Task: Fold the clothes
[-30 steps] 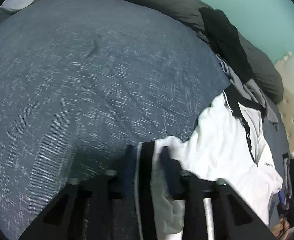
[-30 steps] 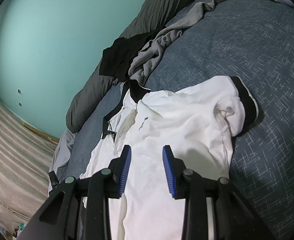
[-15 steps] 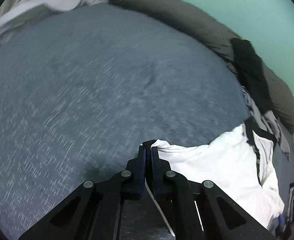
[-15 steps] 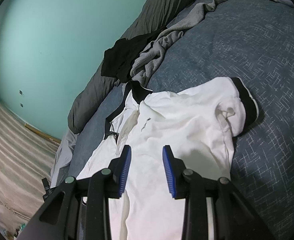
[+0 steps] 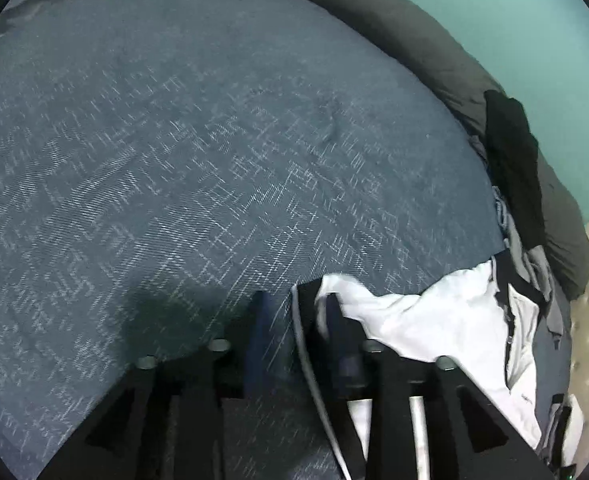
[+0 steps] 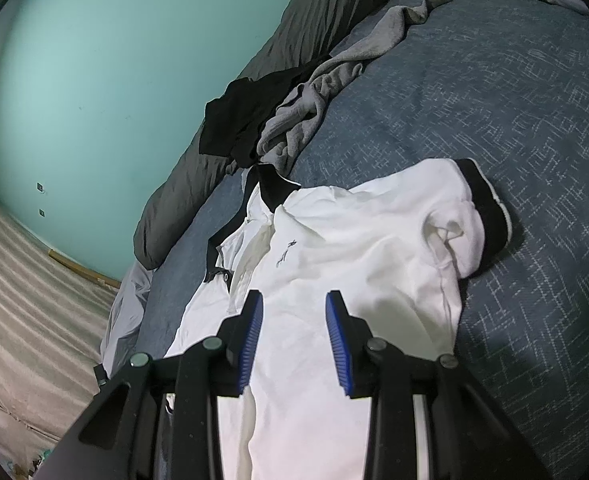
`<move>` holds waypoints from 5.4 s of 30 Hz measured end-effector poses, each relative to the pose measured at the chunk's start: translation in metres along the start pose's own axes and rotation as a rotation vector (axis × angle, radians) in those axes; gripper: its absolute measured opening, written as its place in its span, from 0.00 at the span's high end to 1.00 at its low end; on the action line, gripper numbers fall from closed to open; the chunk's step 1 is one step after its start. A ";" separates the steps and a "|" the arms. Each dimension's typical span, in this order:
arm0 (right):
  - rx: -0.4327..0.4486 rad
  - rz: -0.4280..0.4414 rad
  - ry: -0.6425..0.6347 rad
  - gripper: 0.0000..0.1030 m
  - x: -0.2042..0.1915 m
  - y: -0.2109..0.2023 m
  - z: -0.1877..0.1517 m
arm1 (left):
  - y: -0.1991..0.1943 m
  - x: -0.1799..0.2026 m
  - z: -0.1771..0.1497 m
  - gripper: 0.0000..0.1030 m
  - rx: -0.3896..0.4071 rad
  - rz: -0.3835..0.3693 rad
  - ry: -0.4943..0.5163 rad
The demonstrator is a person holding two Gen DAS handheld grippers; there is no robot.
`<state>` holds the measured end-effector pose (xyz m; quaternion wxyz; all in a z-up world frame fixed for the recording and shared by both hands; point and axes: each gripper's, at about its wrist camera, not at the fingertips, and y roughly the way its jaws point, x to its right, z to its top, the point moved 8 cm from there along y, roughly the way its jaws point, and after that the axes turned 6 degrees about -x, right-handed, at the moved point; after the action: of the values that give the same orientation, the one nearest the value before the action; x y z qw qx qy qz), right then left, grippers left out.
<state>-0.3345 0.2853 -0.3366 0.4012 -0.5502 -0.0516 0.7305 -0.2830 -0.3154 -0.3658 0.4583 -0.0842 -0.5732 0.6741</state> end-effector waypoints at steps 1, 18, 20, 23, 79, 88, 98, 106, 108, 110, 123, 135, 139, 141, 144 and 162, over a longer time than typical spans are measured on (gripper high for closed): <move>0.004 0.001 0.005 0.67 0.001 -0.001 0.001 | -0.006 -0.002 -0.001 0.61 0.007 -0.003 0.002; 0.082 -0.112 0.138 0.53 0.052 -0.054 0.036 | -0.035 0.065 -0.112 0.57 -0.007 -0.120 0.209; 0.057 -0.134 0.140 0.53 0.058 -0.050 0.040 | -0.033 0.076 -0.124 0.57 -0.006 -0.136 0.239; 0.019 -0.167 0.143 0.53 0.066 -0.046 0.045 | -0.030 0.085 -0.133 0.57 0.000 -0.132 0.302; -0.460 -0.312 -0.561 0.90 -0.022 0.061 -0.055 | -0.018 0.094 -0.147 0.56 0.029 -0.116 0.368; -0.359 -0.263 -0.502 0.77 -0.031 0.037 -0.031 | -0.020 0.094 -0.146 0.56 0.032 -0.119 0.363; -0.284 -0.300 -0.294 0.67 -0.005 0.028 0.017 | -0.020 0.095 -0.147 0.56 0.031 -0.114 0.369; -0.344 -0.335 -0.252 0.71 0.002 0.058 0.014 | -0.017 0.095 -0.149 0.56 0.027 -0.110 0.376; -0.331 -0.328 -0.243 0.91 0.002 0.057 0.018 | -0.017 0.095 -0.149 0.56 0.026 -0.110 0.378; -0.304 -0.316 -0.238 0.96 0.001 0.054 0.024 | -0.017 0.095 -0.149 0.56 0.026 -0.110 0.378; 0.006 -0.306 -0.091 0.99 0.027 -0.020 0.133 | -0.016 0.096 -0.149 0.56 0.037 -0.099 0.385; 0.054 -0.433 -0.054 0.99 0.080 -0.009 0.177 | -0.012 0.099 -0.151 0.56 0.034 -0.082 0.414; 0.049 -0.398 -0.031 0.99 0.086 0.002 0.177 | -0.009 0.100 -0.153 0.56 0.027 -0.076 0.426; -0.009 -0.391 -0.043 0.99 0.088 0.014 0.170 | -0.007 0.101 -0.153 0.56 0.024 -0.072 0.430; -0.075 -0.380 -0.041 0.96 0.092 0.022 0.159 | -0.006 0.103 -0.154 0.56 0.023 -0.071 0.436; -0.178 -0.304 -0.092 0.85 0.085 -0.008 0.083 | -0.011 0.108 -0.157 0.52 0.028 -0.090 0.446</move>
<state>-0.4070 0.3757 -0.3651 0.4542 -0.5352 -0.2169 0.6784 -0.2378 -0.1297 -0.3638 0.6043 -0.1991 -0.4515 0.6256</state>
